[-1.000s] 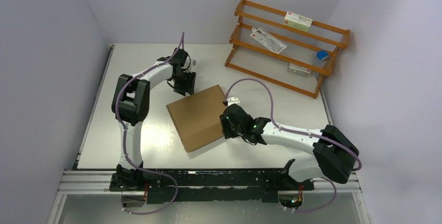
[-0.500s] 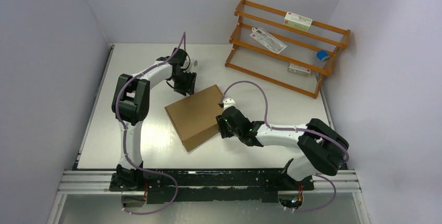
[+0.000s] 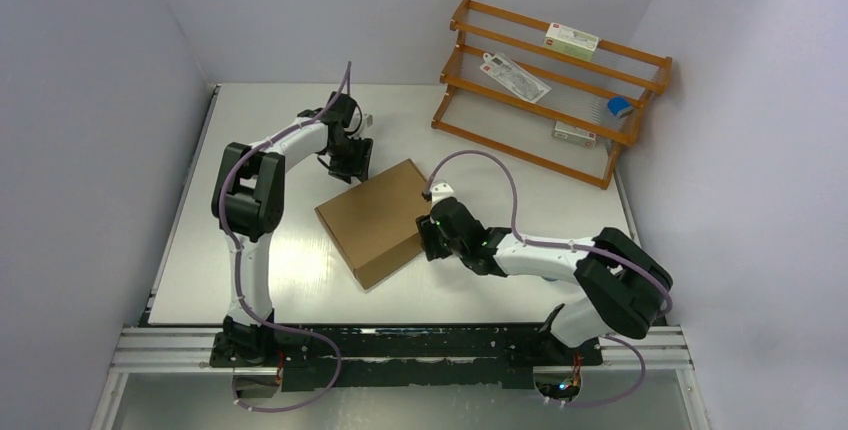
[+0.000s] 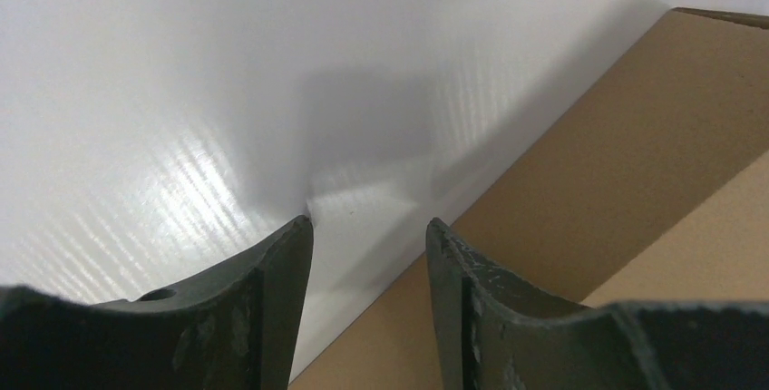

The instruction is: Fold the paper box

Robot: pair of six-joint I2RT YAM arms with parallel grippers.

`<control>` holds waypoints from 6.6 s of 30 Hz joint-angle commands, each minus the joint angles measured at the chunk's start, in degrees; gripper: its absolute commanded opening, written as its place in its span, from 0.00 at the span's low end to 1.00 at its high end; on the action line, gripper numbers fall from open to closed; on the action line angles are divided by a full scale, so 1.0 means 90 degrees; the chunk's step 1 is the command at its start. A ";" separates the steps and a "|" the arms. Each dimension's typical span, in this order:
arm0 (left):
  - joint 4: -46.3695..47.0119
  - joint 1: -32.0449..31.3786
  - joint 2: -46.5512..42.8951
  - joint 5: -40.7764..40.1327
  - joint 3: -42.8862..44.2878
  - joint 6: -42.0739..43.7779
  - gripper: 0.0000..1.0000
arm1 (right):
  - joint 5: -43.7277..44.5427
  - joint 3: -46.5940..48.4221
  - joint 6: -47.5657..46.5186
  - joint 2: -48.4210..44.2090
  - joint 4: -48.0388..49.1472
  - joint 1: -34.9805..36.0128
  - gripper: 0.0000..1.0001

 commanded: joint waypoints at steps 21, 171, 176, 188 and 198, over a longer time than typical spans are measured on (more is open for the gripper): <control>-0.0545 0.0481 -0.0817 -0.0827 -0.1155 -0.0071 0.57 | 0.0173 0.0386 0.0824 0.0315 0.0351 0.2258 0.51; -0.0243 0.0556 -0.1658 -0.1485 -0.1869 -0.0702 0.58 | 0.1218 0.0423 0.0760 -0.0553 -0.1176 0.0908 0.43; -0.0352 0.0681 -0.1220 -0.1502 -0.1028 -0.0774 0.58 | 0.1315 0.0425 0.0677 -0.0854 -0.1199 -0.0070 0.43; 0.0176 0.0669 0.0244 -0.0381 0.0544 -0.1109 0.56 | 0.1290 0.1255 0.0851 0.1124 0.0195 -0.1637 0.37; 0.0129 0.0401 0.1167 0.0212 0.1213 -0.0862 0.56 | 0.0510 0.1782 0.0899 0.2393 0.0823 -0.1715 0.34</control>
